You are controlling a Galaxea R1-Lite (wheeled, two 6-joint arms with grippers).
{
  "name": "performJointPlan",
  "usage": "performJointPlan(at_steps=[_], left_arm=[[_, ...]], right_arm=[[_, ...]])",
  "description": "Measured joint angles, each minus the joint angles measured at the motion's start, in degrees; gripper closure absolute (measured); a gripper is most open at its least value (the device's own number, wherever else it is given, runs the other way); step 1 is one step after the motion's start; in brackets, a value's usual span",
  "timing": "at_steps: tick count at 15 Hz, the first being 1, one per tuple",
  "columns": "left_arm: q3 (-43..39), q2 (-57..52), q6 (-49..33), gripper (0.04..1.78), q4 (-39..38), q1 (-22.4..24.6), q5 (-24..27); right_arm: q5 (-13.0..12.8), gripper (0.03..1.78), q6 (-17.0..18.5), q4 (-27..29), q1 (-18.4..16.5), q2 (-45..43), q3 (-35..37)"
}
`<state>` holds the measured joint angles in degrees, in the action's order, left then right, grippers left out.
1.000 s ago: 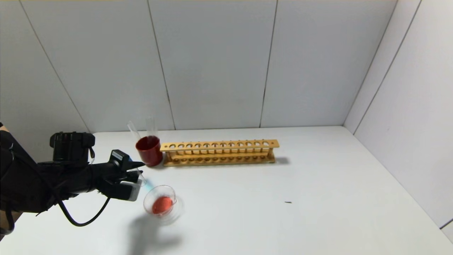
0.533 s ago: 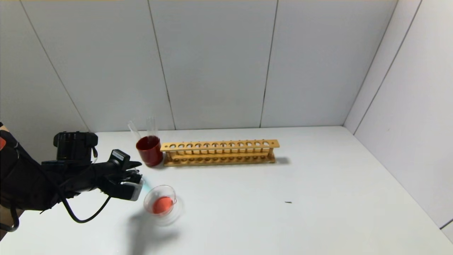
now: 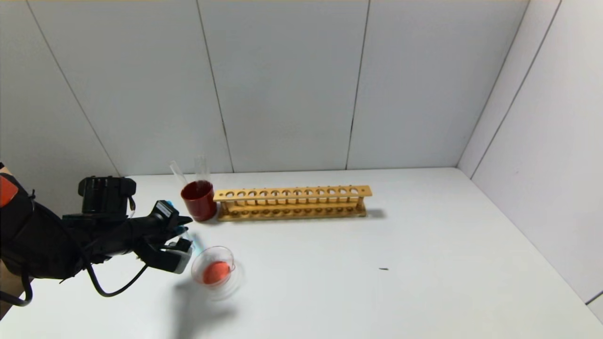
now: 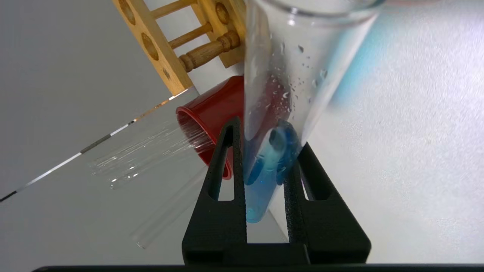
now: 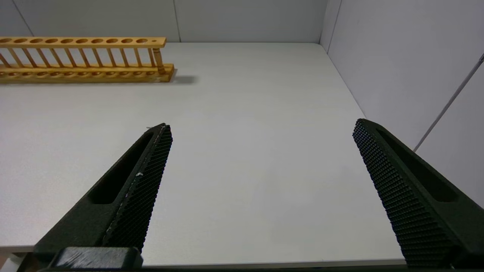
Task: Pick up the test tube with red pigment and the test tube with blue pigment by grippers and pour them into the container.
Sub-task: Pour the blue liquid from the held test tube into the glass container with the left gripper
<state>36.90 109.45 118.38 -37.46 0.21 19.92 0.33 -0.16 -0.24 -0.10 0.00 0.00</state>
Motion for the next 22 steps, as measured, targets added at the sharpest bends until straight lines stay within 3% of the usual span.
performJointPlan(at_steps=[5, 22], left_arm=[[2.3, 0.6, 4.2, 1.49, 0.1, -2.0, -3.2], [3.6, 1.0, 10.9, 1.49, -0.3, -3.5, -6.2]], right_arm=[[0.0, 0.06, 0.0, 0.0, 0.0, 0.0, 0.0], [0.0, 0.06, 0.0, 0.0, 0.0, 0.0, 0.0]])
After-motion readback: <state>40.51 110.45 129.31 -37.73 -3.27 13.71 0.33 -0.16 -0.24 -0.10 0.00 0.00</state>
